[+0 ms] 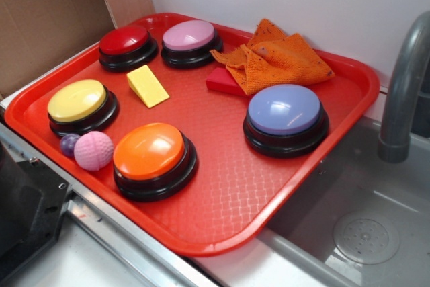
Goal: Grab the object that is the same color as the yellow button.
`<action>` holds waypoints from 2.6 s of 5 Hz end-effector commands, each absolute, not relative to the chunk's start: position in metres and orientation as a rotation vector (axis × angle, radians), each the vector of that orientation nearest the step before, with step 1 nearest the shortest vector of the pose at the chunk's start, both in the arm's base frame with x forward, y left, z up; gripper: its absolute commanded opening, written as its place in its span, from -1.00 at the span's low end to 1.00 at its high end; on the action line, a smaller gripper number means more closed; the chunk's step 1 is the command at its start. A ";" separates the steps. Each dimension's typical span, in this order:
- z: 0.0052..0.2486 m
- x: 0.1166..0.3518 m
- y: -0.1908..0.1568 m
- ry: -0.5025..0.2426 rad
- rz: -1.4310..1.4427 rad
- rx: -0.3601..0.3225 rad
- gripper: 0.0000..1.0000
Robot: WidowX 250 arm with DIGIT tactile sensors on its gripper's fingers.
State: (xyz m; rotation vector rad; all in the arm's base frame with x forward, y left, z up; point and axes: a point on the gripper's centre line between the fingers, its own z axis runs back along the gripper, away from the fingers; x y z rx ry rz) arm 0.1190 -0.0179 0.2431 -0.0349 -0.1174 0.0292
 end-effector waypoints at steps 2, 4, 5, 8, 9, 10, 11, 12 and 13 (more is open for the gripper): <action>0.230 0.139 -0.015 -0.101 0.098 -0.078 1.00; 0.193 0.172 -0.001 -0.143 0.424 -0.189 1.00; 0.169 0.192 0.010 -0.172 0.555 -0.146 1.00; 0.098 0.238 0.033 -0.169 0.615 -0.032 1.00; 0.077 0.246 0.040 -0.184 0.595 0.132 1.00; 0.060 0.248 0.050 -0.207 0.635 0.148 1.00; 0.046 0.249 0.058 -0.206 0.689 0.161 1.00; 0.039 0.247 0.067 -0.207 0.759 0.175 1.00; 0.031 0.246 0.072 -0.197 0.808 0.172 1.00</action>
